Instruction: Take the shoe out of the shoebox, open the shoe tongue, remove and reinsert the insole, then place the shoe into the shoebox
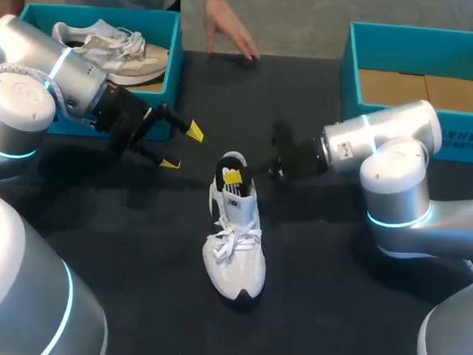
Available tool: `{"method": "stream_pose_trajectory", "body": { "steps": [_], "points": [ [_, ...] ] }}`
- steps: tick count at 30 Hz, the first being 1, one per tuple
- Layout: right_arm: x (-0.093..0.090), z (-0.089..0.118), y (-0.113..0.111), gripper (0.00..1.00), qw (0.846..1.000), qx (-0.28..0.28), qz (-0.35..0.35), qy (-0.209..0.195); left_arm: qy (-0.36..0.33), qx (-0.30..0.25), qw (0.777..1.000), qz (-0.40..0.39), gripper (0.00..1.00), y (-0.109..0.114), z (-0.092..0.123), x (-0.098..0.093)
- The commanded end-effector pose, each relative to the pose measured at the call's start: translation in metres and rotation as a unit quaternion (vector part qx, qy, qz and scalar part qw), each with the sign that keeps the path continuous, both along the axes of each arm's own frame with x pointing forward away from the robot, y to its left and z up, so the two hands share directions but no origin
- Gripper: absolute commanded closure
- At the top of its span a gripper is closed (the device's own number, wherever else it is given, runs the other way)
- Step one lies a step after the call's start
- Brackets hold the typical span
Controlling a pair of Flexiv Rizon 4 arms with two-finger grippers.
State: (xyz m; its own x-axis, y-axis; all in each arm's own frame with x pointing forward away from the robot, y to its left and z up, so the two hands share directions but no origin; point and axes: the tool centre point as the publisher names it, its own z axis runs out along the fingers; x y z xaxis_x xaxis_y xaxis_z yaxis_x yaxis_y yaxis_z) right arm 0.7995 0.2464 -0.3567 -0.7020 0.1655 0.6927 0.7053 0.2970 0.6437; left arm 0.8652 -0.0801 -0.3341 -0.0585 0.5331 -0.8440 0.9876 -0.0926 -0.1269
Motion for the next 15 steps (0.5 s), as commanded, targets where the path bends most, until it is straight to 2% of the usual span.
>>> {"method": "stream_pose_trajectory", "body": {
  "steps": [1,9,14,15],
  "points": [
    [-0.007,-0.008,0.002,1.00,1.000,-0.005,0.002,0.006,-0.002,0.000,1.000,0.001,0.00,0.000,0.000,-0.001],
    [-0.018,-0.015,0.003,1.00,1.000,-0.010,0.006,0.012,-0.002,0.000,1.000,0.001,0.00,0.000,0.000,-0.001],
    [-0.013,-0.004,0.004,0.99,1.000,-0.011,0.004,0.002,-0.002,0.000,1.000,0.001,0.00,0.000,0.000,-0.001],
    [-0.011,0.000,0.004,0.75,1.000,-0.010,0.002,-0.005,-0.002,0.000,1.000,0.001,0.00,0.000,0.000,-0.001]
  ]
}}
